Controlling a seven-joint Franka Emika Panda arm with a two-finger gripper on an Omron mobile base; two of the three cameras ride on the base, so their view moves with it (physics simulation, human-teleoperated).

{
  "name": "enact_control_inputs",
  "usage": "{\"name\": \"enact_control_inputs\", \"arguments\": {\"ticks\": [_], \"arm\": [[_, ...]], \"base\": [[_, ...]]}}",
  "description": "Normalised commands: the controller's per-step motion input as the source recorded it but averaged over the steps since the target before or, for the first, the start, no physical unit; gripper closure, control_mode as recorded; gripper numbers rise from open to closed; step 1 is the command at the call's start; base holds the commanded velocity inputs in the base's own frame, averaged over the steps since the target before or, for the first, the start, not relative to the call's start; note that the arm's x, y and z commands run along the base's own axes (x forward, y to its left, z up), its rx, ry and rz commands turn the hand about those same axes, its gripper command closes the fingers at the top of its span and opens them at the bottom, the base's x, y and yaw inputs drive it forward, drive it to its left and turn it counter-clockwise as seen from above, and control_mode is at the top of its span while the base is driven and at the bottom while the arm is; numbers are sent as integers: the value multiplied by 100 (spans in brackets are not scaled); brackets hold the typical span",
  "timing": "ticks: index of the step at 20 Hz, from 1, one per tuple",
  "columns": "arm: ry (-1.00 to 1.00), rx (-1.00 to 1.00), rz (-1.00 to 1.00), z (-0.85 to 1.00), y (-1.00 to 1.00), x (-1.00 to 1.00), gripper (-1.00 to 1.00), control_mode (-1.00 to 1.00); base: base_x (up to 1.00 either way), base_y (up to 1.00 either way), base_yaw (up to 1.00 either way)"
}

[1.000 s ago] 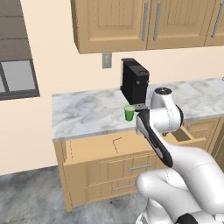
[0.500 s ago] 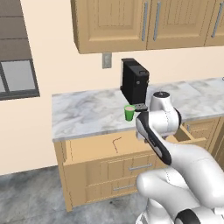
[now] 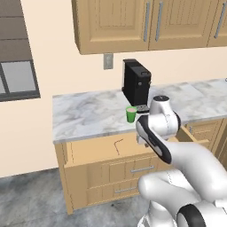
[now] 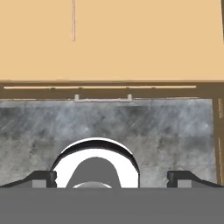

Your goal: Pick up the straw from the right drawer and put it inside the smoothie cup.

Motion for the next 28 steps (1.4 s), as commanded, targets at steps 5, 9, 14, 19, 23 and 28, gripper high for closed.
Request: {"name": "enact_control_inputs", "arguments": {"ticks": [5,9,14,19,23,28], "arm": [[0,0,1,-27,8,22,-100,-100],[0,0,0,-29,18,25,-100,-100],[0,4,0,-29,4,28,-100,-100],[0,9,0,-12,0,33,-100,-100],[0,7,0,-1,0,35,-100,-100],[0,1,0,-14,0,23,-100,-100]], "base": [[0,0,0],[0,0,0],[0,0,0],[0,0,0],[0,0,0],[0,0,0]]}}
